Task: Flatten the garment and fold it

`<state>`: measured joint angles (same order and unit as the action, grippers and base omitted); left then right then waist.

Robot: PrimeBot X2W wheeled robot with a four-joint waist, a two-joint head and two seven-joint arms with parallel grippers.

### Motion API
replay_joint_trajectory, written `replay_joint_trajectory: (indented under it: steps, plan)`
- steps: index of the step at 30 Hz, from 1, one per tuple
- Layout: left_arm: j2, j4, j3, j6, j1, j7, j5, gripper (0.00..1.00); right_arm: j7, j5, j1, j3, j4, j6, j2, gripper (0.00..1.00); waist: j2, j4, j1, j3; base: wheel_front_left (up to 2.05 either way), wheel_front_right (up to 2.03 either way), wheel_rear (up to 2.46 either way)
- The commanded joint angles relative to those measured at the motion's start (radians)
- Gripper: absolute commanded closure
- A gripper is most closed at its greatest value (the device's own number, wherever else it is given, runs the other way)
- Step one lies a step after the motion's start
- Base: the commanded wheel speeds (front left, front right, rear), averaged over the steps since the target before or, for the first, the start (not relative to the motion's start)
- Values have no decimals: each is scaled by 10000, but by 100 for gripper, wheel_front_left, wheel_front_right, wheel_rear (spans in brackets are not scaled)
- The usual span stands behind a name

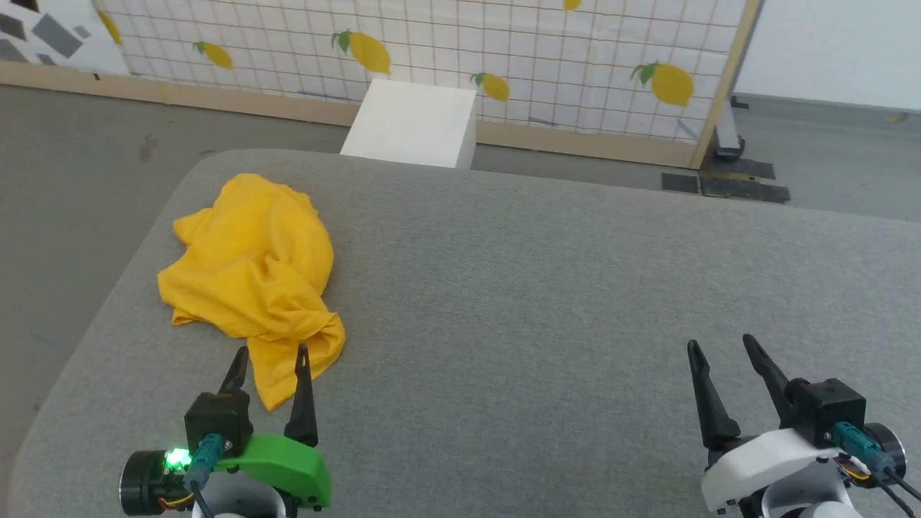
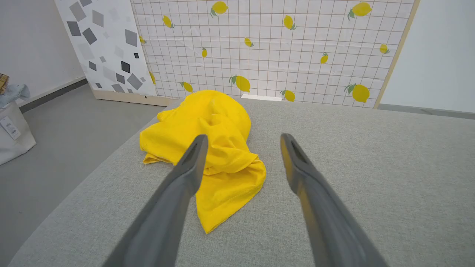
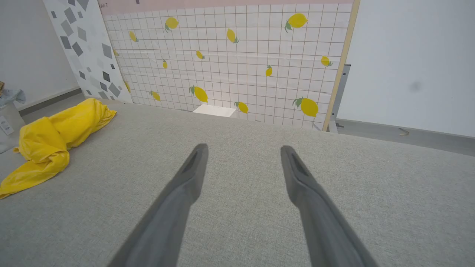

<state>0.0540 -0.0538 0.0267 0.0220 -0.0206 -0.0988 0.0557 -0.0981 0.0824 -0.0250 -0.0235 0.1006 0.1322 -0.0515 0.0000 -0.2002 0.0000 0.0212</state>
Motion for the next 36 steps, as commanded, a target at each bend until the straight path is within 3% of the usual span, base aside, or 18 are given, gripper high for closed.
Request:
replay_joint_trajectory:
  steps: [1, 36]
  plan:
    - [15, -37, 14, 64, -162, -115, 162, 0, -116, 112, -165, -7, 83, -6, 5, 0, 0, -212, 0, 18, 0, 0, 0]
    - [-14, -274, 118, 271, -300, -840, 814, 0, -844, 520, -402, -23, 1042, -11, 9, 0, 0, -1829, 0, -3, 0, 0, 0]
